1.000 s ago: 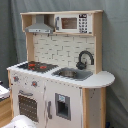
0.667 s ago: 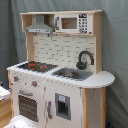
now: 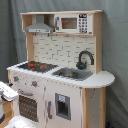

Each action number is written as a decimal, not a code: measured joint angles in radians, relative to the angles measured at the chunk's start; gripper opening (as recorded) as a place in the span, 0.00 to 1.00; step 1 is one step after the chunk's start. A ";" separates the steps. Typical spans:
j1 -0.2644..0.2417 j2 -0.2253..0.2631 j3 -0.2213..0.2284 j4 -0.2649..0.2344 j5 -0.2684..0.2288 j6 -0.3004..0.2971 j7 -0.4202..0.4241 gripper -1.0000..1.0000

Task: Play with the kitchen

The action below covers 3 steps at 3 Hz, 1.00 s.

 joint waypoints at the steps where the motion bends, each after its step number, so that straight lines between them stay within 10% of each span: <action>1: -0.024 0.000 -0.014 -0.076 0.000 0.082 0.000 1.00; 3: -0.062 0.009 -0.007 -0.159 0.024 0.191 0.163 1.00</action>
